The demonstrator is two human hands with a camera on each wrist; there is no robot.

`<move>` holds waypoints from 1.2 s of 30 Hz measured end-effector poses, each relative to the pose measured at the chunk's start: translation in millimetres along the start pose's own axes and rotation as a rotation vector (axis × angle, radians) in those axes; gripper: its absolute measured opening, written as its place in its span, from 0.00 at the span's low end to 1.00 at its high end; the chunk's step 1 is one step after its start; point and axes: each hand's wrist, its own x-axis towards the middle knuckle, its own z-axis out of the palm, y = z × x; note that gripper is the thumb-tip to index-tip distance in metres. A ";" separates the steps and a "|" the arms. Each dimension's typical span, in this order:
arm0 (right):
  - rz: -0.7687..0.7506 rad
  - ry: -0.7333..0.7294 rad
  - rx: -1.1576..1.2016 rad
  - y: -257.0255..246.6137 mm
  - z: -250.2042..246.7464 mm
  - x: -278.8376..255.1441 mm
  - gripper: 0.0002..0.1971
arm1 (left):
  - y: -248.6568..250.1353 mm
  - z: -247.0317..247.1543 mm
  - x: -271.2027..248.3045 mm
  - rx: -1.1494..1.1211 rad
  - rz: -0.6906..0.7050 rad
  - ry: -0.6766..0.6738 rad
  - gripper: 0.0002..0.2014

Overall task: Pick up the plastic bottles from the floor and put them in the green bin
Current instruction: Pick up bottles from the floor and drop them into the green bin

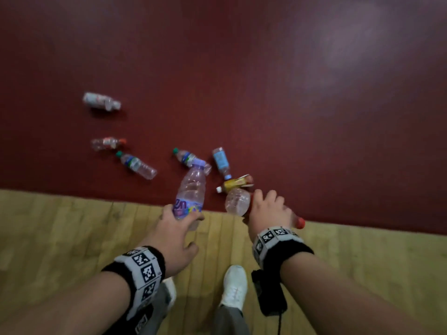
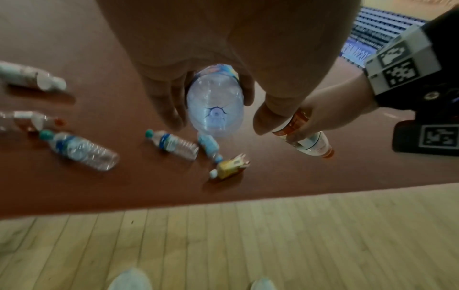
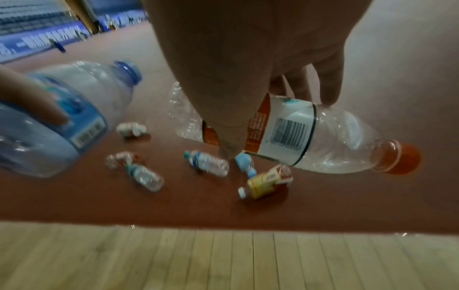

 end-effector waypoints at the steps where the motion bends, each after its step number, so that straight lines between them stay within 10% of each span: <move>1: 0.019 0.012 0.000 11.7 -29.9 -16.4 0.19 | 20.1 -17.5 -15.5 -0.009 0.018 0.020 0.28; 7: 0.233 0.114 0.036 79.9 -158.7 -155.0 0.22 | 133.8 -97.1 -129.0 -0.072 0.255 0.179 0.21; 15: 0.596 0.104 0.139 129.2 -169.5 -384.7 0.24 | 187.0 -85.4 -279.9 0.097 0.778 0.088 0.13; 23: 1.049 -0.002 0.382 183.4 -77.2 -636.4 0.30 | 251.8 -0.3 -436.4 0.330 1.319 -0.138 0.18; 27: 1.264 -0.087 0.516 190.4 -2.7 -778.4 0.29 | 278.6 89.1 -523.9 0.391 1.502 -0.244 0.35; 36: 1.597 -0.227 0.980 113.0 201.6 -1055.3 0.19 | 275.7 324.0 -752.2 0.970 1.653 -0.613 0.39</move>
